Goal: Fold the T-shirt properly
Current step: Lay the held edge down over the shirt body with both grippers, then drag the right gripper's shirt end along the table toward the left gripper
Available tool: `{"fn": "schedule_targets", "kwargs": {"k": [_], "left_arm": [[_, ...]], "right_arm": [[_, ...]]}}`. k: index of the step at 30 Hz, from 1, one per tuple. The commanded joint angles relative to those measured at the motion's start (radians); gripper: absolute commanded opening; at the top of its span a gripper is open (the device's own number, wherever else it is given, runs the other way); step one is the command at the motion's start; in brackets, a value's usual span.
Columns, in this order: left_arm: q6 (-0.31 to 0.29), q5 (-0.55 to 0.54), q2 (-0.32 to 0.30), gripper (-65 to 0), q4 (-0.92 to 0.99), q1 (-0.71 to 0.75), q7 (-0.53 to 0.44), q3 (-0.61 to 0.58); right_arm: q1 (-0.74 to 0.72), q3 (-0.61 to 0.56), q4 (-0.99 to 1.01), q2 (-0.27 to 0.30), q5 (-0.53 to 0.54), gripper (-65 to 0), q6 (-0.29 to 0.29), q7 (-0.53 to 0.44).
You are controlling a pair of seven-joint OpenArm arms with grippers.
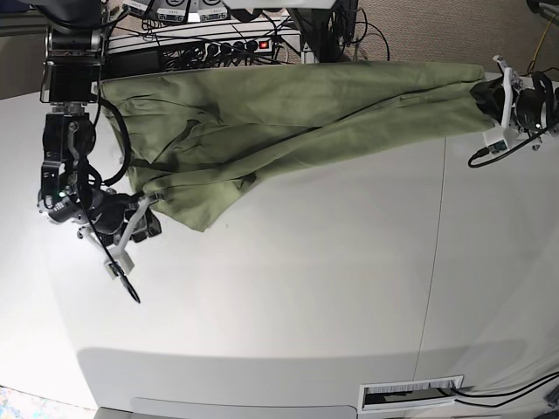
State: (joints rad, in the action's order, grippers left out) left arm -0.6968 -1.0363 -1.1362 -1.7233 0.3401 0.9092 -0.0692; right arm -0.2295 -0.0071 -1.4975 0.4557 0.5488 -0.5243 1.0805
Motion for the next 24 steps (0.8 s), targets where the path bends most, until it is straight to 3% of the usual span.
{"fn": "schedule_targets", "kwargs": {"k": [1, 12, 24], "left_arm": [[-0.001, -0.01, -0.027, -46.6, -0.01, -0.008, -0.011, 0.014], [-0.001, -0.01, -0.027, -44.6, -0.01, -0.008, -0.011, 0.014], [-0.001, -0.011, -0.027, -44.6, -0.01, -0.008, -0.02, 0.014]], "right_arm": [[-0.029, 0.008, -0.014, 0.0, -0.012, -45.8, 0.0, -0.053], [-0.041, 0.008, 0.061, -0.149, -0.23, -45.8, 0.0, -0.23], [-0.07, 0.008, 0.234, -0.157, -0.251, -46.9, 0.0, -0.24]]}}
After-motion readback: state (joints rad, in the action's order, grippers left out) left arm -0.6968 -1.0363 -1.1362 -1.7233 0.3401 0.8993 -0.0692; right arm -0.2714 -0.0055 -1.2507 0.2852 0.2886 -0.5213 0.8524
